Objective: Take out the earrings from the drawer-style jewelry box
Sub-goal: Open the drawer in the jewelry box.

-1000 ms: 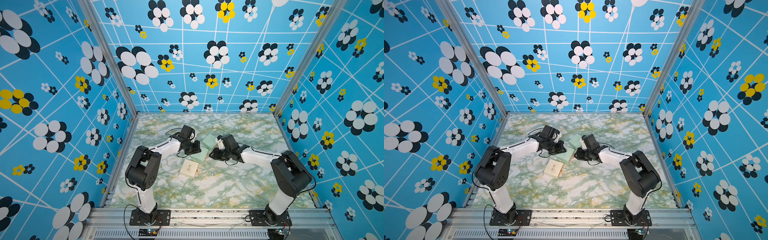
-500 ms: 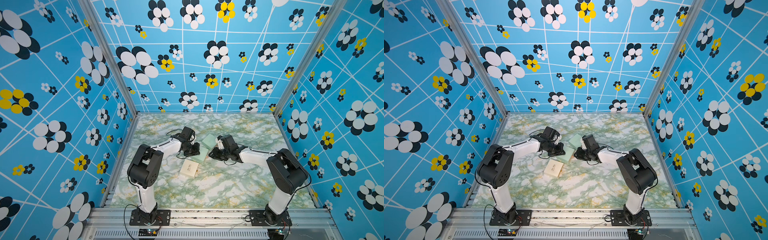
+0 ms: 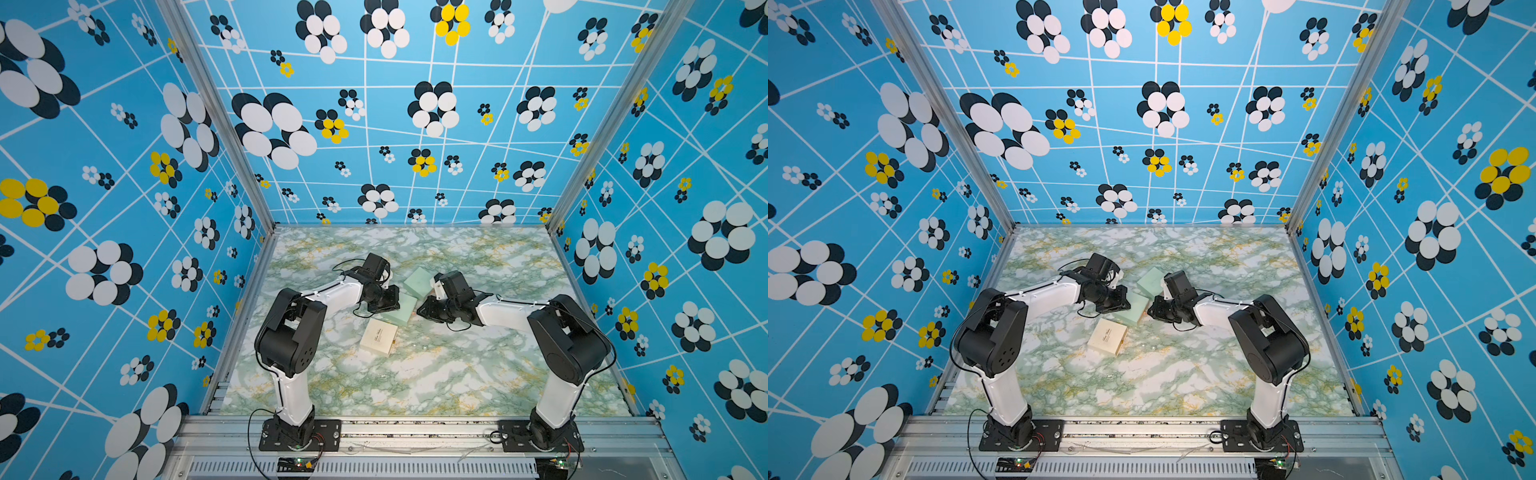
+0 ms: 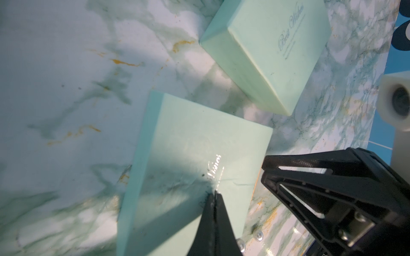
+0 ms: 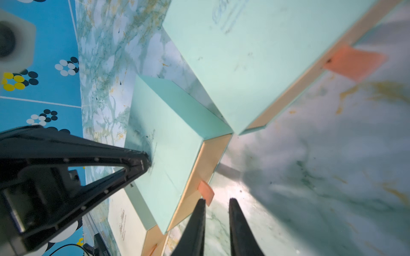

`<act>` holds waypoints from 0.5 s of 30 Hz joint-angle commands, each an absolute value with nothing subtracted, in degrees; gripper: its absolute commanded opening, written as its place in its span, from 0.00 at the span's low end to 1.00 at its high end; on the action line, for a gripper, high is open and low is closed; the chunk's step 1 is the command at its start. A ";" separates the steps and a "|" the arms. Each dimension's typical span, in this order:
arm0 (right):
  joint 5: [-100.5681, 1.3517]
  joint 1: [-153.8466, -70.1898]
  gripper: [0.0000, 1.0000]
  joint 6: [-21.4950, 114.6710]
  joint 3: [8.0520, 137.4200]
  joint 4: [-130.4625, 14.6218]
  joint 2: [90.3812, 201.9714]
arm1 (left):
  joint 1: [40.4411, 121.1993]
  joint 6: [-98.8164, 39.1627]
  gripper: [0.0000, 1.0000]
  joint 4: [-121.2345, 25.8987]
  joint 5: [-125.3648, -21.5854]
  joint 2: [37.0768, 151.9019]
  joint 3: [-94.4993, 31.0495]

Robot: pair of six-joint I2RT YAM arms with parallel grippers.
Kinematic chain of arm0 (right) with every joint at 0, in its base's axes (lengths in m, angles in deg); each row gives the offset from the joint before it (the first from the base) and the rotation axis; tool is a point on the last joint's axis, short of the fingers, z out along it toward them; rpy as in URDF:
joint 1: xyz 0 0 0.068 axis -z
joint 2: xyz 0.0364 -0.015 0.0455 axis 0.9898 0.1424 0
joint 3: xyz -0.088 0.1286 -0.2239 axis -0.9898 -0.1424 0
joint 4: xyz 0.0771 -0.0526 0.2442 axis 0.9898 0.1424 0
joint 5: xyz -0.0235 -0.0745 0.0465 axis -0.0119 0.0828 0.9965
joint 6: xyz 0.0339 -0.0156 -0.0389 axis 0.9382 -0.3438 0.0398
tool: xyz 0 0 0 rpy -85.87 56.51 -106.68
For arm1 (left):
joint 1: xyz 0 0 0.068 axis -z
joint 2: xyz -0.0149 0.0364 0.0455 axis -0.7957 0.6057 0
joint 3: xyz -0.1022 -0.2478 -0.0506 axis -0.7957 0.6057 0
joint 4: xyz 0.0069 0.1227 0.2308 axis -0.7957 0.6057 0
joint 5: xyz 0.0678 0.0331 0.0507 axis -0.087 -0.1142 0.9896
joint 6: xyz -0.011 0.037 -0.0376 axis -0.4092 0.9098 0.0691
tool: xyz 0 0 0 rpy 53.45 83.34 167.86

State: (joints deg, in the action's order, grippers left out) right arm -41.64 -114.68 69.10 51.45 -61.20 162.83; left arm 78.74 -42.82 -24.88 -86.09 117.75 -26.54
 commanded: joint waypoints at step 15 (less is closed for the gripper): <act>-39.06 -114.39 0.21 71.06 50.22 -65.14 164.22 | 79.26 -42.14 0.00 -22.74 -83.83 117.37 -24.03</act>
